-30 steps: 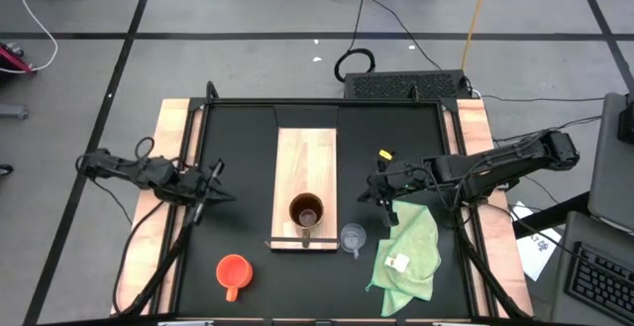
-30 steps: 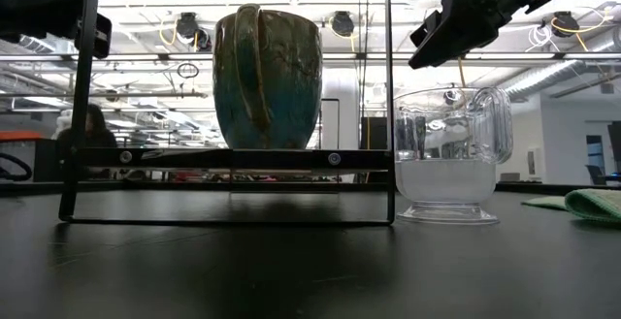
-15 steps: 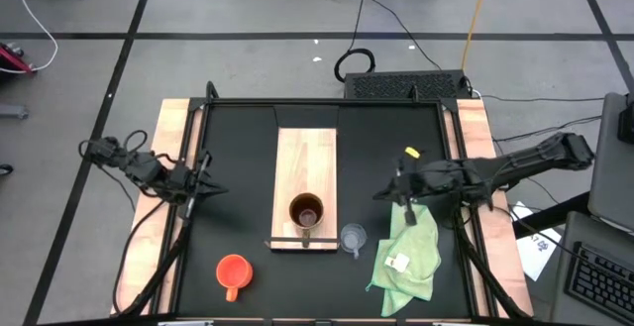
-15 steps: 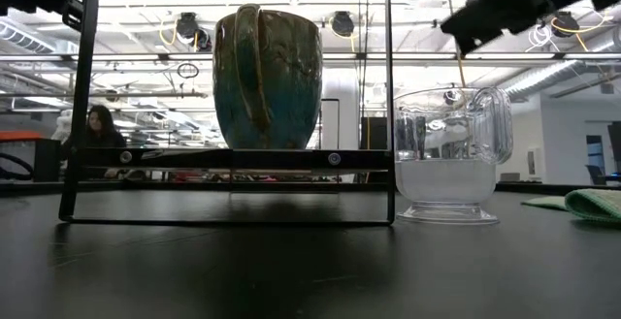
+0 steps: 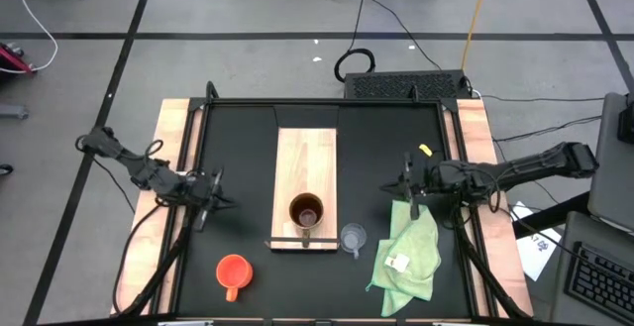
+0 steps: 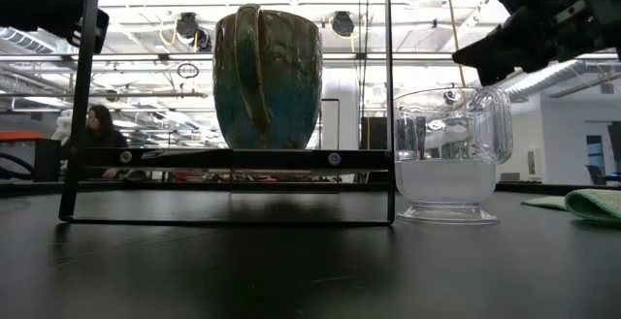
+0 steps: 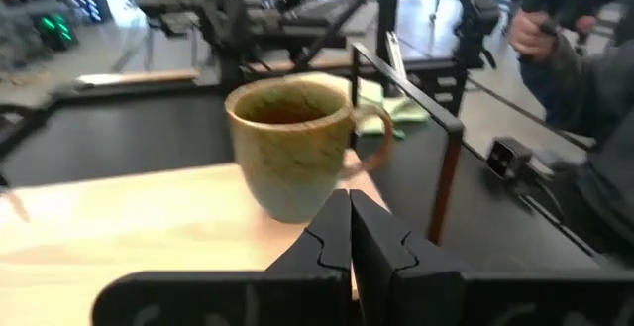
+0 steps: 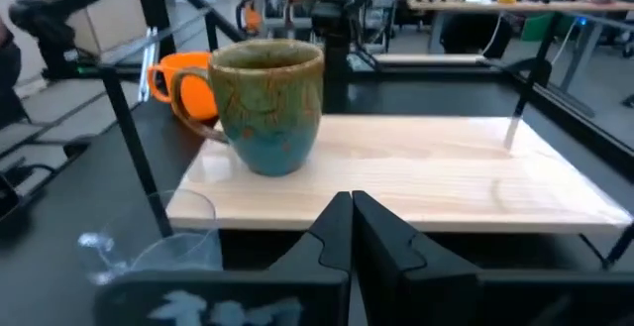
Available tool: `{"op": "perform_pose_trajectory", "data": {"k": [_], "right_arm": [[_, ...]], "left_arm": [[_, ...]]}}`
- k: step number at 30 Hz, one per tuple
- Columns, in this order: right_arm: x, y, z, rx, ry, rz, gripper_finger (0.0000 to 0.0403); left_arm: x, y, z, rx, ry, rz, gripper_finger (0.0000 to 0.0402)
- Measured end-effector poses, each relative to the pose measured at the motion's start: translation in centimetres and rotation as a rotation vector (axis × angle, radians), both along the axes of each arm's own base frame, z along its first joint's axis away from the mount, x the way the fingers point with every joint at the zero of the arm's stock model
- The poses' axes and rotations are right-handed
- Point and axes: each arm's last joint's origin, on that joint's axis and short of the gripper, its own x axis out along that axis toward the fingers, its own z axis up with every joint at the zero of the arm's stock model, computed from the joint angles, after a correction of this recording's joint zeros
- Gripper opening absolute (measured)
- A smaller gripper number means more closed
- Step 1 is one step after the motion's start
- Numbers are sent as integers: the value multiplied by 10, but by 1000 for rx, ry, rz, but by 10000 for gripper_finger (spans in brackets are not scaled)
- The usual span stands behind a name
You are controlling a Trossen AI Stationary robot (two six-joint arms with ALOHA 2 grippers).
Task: Stack small to large cups/mugs on shelf
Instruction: Put the orange mug on the shelf
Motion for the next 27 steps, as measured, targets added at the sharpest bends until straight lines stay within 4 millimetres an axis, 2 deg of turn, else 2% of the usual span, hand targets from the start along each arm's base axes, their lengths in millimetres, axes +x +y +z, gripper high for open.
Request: {"op": "perform_pose_trajectory", "data": {"k": [9, 15, 21, 27], "right_arm": [[-3, 0, -3, 5, -30, 30, 0], [-3, 0, -3, 0, -31, 33, 0], [-3, 0, -4, -4, -27, 34, 0], [-3, 1, -4, 0, -25, 34, 0]], "left_arm": [[9, -25, -5, -110, 129, -114, 0], [13, -46, 18, -174, 239, -147, 0], [26, -69, 43, -110, 430, -106, 0], [41, -86, 48, -142, 654, 6, 14]]}}
